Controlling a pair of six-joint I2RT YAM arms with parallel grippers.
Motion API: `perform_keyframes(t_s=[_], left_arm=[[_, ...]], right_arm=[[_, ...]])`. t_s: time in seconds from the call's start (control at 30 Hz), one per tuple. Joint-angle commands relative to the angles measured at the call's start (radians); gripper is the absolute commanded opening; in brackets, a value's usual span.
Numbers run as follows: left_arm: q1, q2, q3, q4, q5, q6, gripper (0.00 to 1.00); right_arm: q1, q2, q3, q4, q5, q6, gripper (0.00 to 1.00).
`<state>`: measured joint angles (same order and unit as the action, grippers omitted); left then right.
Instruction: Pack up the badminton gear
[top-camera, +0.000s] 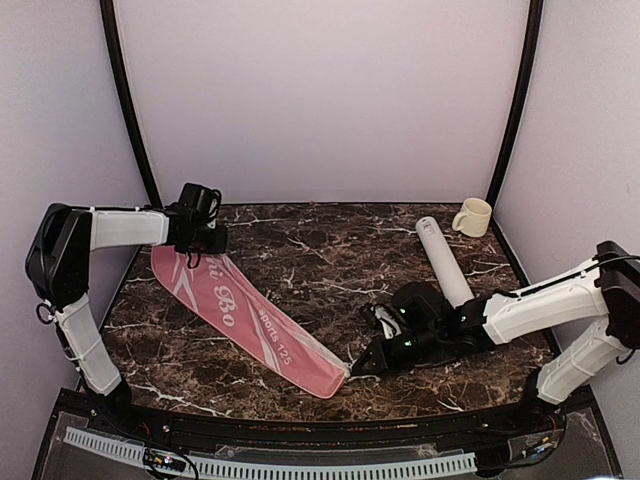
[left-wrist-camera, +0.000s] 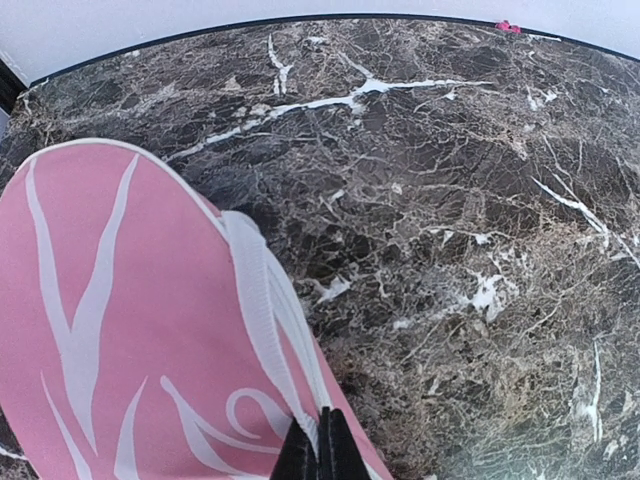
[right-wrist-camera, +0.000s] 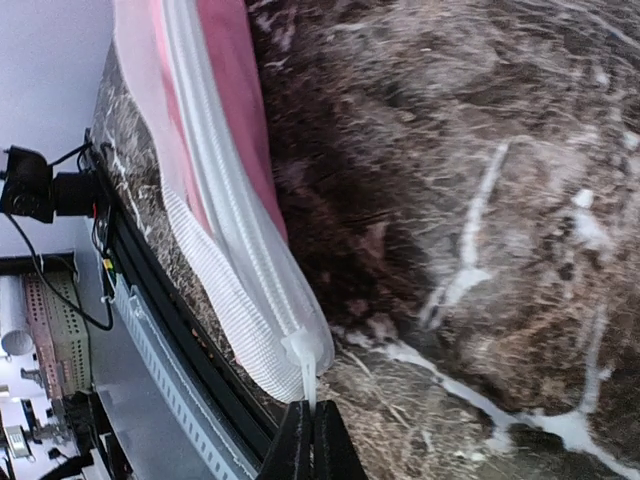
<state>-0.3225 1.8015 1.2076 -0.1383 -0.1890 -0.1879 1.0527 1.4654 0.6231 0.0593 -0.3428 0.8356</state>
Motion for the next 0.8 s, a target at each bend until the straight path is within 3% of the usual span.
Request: perform_keyframes(t_s=[0.0,0.3,0.43,0.47,0.53,0.57,0.7,0.77], left_arm=[[-0.011,-0.103,-0.086,0.059,0.089,-0.011,0.00],[-0.222,-0.072,-0.141,0.120,0.229,-0.041,0.00],[-0.252,-0.055,-0.148,0.163,0.301,-0.077,0.01],[-0.252,-0.057,-0.151,0.170,0.307,-0.081,0.06],[-0.253,-0.069,-0.155,0.172,0.308,-0.080,0.20],[-0.253,-0.076,-0.157,0.173,0.306,-0.077,0.32],[-0.251,-0.109,-0.168,0.175,0.295,-0.062,0.63],[-0.253,-0.126,-0.175,0.179,0.287,-0.055,0.73]], right_arm=[[-0.083,-0.079,-0.040,-0.040,0.136,0.061,0.00],[-0.269,-0.264,-0.115,-0.148,0.353,0.084,0.00],[-0.296,-0.260,-0.102,-0.181,0.396,0.070,0.00],[-0.298,-0.253,-0.095,-0.193,0.410,0.064,0.01],[-0.298,-0.245,-0.080,-0.203,0.426,0.052,0.12],[-0.298,-0.245,-0.074,-0.202,0.429,0.043,0.20],[-0.298,-0.261,-0.052,-0.186,0.447,-0.014,0.62],[-0.298,-0.273,-0.031,-0.192,0.472,-0.051,0.78]])
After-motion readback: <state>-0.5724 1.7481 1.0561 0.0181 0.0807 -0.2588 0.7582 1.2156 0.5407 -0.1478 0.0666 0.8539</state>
